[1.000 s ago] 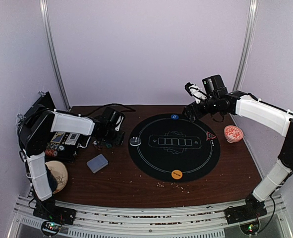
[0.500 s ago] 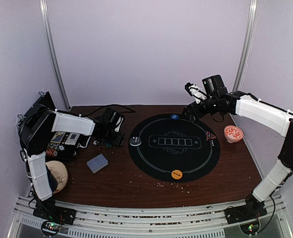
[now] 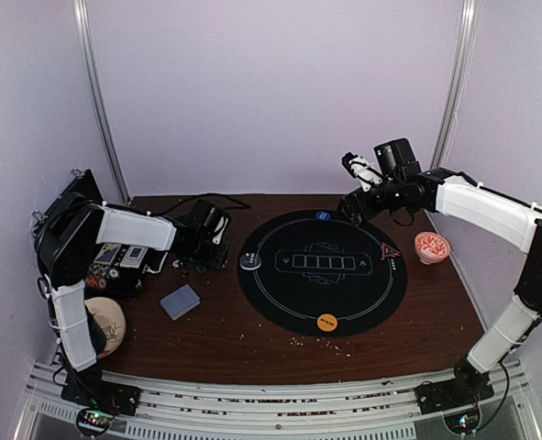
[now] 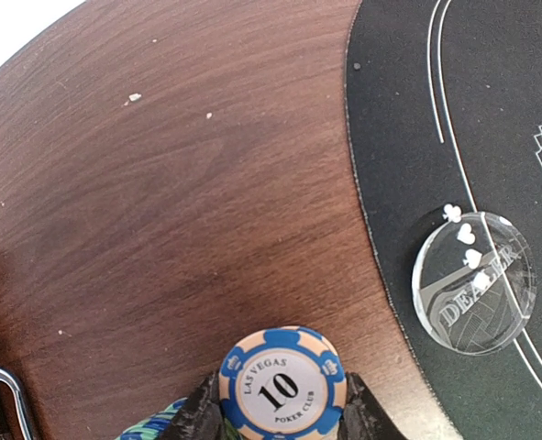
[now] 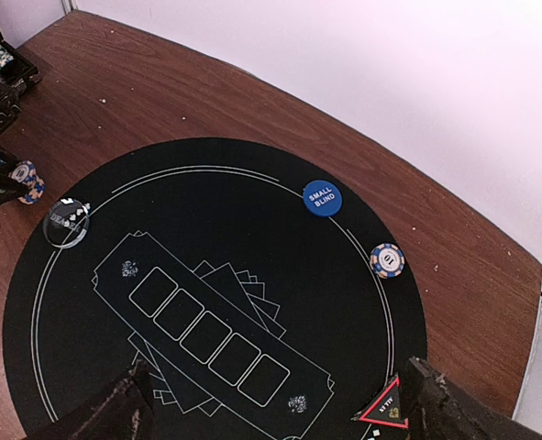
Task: Distribute texas hold em gaming equipment
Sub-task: Pick up the pile of poker chips from the pile of poker chips.
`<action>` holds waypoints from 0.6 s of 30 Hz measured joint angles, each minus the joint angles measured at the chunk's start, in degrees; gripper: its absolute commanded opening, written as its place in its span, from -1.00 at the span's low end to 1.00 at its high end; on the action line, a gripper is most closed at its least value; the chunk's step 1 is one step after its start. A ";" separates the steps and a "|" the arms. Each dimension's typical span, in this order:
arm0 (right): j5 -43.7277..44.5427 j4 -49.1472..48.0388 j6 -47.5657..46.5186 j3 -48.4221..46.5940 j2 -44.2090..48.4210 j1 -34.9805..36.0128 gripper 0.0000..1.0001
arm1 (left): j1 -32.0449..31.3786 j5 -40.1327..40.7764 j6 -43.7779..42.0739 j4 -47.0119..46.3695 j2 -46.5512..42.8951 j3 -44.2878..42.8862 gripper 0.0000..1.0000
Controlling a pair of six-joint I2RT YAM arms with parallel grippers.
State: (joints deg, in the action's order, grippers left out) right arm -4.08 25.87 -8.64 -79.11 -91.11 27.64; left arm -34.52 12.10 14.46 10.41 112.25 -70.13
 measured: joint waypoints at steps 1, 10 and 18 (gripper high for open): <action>0.00 0.02 0.00 0.00 0.00 0.00 0.89 | 0.00 -0.04 0.04 -0.02 0.00 -0.04 -0.33; -0.02 0.02 0.00 0.00 -0.02 0.00 0.89 | -0.02 -0.37 0.02 -0.07 -0.02 -0.07 -0.42; 0.00 0.00 0.02 0.00 0.00 0.00 0.89 | -1.60 -0.31 0.02 0.33 -0.04 -1.22 -0.43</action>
State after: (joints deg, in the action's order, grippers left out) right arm -4.08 25.87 -8.62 -79.11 -91.11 27.64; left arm -36.12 11.79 14.48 10.74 112.20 -71.35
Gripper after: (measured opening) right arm 0.944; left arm 0.385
